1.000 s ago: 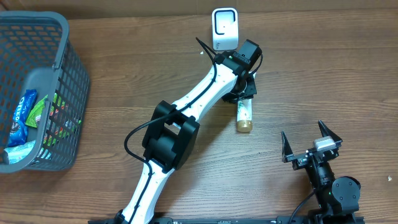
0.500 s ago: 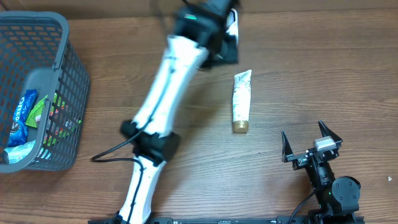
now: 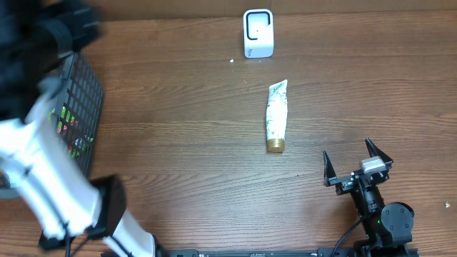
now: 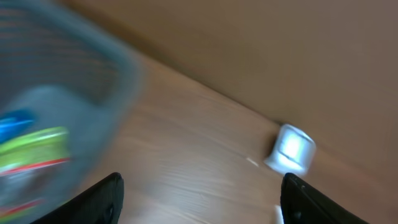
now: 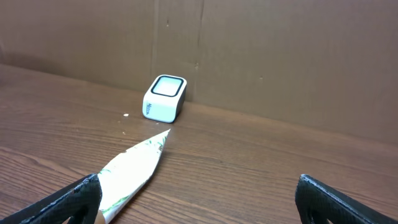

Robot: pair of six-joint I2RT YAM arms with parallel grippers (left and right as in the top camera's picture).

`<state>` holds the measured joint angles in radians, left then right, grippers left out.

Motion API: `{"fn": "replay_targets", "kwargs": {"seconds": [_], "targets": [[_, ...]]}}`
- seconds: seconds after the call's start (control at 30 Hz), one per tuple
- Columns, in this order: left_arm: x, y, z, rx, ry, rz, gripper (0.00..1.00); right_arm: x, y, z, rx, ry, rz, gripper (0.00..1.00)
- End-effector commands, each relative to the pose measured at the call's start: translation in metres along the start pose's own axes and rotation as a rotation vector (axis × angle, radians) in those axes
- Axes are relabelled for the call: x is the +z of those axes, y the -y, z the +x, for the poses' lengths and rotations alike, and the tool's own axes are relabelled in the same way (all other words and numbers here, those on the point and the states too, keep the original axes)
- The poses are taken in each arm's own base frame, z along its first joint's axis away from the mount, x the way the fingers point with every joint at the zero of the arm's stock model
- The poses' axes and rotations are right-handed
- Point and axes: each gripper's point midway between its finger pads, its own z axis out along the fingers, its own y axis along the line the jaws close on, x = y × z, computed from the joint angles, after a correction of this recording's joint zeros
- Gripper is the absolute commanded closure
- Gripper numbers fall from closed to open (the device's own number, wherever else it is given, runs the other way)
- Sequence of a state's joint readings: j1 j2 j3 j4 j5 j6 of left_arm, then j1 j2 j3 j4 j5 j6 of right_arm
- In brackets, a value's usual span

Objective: Scan the item barcode
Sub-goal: 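Return the left gripper to the basket and grasp the green snack bag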

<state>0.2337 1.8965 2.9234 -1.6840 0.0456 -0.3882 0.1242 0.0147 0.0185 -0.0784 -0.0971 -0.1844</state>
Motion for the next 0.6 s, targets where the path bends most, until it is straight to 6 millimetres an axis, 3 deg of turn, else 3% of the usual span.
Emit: {"fn": "replay_targets", "kwargs": {"seconds": [0.0, 0.13, 0.23, 0.4, 0.47, 0.5, 0.57], "targets": [[-0.011, -0.081, -0.008, -0.09, 0.007, -0.21, 0.28, 0.0, 0.001, 0.002, -0.001, 0.005, 0.008, 0.0], [-0.005, -0.16, 0.001, -0.229, -0.072, -0.336, 0.28, 0.0, 0.001, 0.002, 0.0, 0.005, 0.008, 0.0], [0.007, -0.198, 0.015, -0.269, -0.156, -0.397, 0.3, 0.0, 0.001, 0.002, -0.001, 0.005, 0.008, 0.0], [0.039, -0.224, 0.039, -0.269, -0.289, -0.444, 0.31, 0.0, 0.001, 0.002, -0.001, 0.005, 0.008, 0.0], [0.052, -0.23, 0.046, -0.277, -0.322, -0.448, 0.25, 0.0, 0.001, 0.002, 0.0, 0.005, 0.008, 0.0], [0.063, -0.235, 0.049, -0.281, -0.338, -0.449, 0.15, 0.0, 0.002, 0.001, -0.001, 0.006, 0.008, 0.0], [0.074, -0.241, 0.052, -0.286, -0.357, -0.452, 0.09, 0.0, 0.001, 0.002, 0.0, 0.005, 0.008, 0.0]]}}
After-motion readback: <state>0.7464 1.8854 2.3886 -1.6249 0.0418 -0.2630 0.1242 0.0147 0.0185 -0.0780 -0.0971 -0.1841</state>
